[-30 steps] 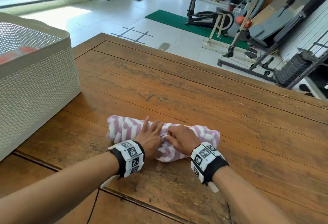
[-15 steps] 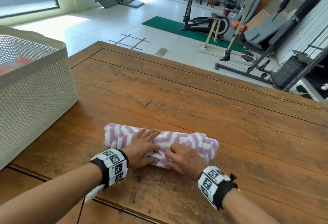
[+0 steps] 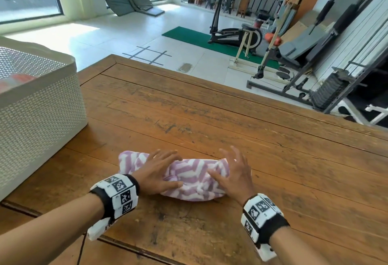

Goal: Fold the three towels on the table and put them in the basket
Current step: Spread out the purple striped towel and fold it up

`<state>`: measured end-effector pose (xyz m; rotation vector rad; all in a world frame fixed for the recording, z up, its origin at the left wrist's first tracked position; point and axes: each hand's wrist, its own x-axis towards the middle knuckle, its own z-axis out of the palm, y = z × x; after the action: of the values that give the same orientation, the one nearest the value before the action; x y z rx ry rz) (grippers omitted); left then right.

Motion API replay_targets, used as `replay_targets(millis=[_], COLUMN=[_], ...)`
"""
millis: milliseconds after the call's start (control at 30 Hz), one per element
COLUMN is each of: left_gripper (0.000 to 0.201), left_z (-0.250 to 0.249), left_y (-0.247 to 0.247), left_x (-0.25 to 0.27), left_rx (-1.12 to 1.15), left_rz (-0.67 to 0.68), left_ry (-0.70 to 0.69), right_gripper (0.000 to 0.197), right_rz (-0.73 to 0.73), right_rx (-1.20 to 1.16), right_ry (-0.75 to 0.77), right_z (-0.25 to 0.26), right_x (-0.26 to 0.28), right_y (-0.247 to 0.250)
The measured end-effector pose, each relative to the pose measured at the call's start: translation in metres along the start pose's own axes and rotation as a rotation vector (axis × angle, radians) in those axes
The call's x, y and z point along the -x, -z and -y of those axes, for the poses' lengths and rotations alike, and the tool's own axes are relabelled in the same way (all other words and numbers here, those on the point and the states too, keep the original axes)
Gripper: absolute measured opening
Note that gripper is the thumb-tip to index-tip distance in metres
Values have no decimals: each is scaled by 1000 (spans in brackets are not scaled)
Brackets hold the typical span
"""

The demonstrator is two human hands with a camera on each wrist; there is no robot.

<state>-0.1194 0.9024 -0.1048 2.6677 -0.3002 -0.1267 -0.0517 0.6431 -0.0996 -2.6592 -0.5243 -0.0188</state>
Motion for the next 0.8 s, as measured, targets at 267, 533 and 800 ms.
replay_targets(millis=[267,533,800], left_gripper=[94,102,114], left_z=[33,48,44], left_y=[13,12,19], left_x=[24,49,73], left_rx=[320,459,618], left_rz=[-146,23,-35], left_ry=[640,748,851], right_gripper=[54,96,82], right_rz=[182,391,164], right_rx=[-203,-347,-447], right_ry=[-455,-472,-379], right_z=[-2,-19,-5], right_x=[-1,23,79], right_y=[4,-1,-11])
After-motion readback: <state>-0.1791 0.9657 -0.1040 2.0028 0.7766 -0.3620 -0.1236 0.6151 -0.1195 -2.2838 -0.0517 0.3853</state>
